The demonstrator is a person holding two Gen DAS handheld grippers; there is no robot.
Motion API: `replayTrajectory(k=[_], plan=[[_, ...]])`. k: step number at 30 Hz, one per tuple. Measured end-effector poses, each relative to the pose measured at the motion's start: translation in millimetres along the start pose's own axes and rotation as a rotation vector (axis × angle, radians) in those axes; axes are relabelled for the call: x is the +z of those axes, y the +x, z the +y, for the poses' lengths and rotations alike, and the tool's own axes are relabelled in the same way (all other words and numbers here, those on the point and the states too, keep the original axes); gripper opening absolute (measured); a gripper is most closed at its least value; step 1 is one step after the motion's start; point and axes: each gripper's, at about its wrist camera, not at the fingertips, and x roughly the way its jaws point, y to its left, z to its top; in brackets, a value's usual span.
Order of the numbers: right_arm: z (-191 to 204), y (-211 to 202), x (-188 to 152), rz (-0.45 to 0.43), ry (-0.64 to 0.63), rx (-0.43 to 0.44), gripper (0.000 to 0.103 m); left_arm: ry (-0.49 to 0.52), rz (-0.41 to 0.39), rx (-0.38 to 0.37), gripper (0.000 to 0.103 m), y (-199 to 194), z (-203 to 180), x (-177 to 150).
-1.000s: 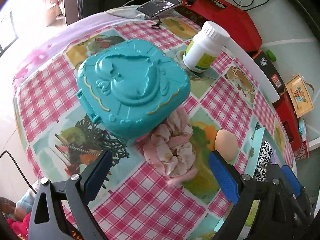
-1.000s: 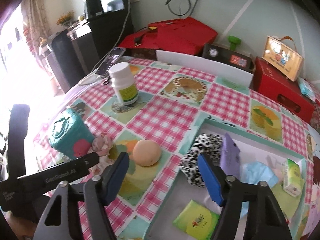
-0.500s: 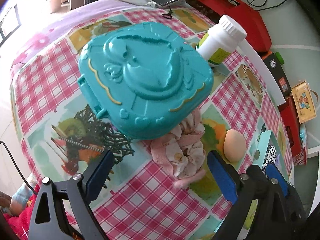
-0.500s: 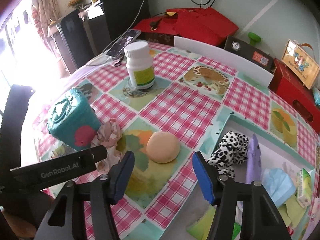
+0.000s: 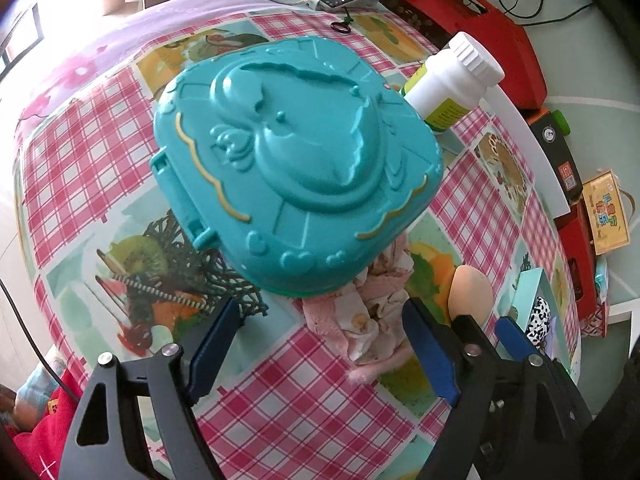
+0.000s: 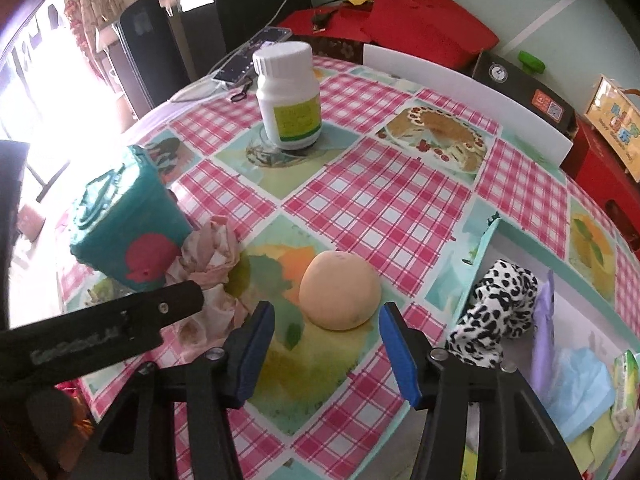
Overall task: Organize soft objects
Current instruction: 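Grasp the peach sponge ball with the right tool while the left tool approaches the pink floral cloth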
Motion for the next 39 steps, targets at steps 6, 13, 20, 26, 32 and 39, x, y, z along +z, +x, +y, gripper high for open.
replayTrajectory(k=[6, 13, 20, 26, 32, 39], plan=[[-2, 15, 4, 0.025, 0.010, -0.053, 0.059, 0.004, 0.012, -0.022, 0.079, 2, -4, -1], [-4, 23, 6, 0.030, 0.017, -0.082, 0.059, 0.001, 0.018, -0.034, 0.076, 5, -8, -1], [-2, 25, 7, 0.025, 0.011, -0.097, 0.059, 0.003, 0.021, -0.035, 0.076, 8, -11, 3], [2, 25, 7, 0.022, 0.003, -0.084, 0.059, 0.009, 0.023, -0.032, 0.076, 9, -11, 3], [1, 24, 6, 0.019, 0.000, -0.078, 0.060, 0.012, 0.022, -0.030, 0.076, 9, -11, 2], [-1, 22, 6, 0.027, 0.014, -0.070, 0.052, 0.018, 0.017, -0.025, 0.076, 9, -12, 2]])
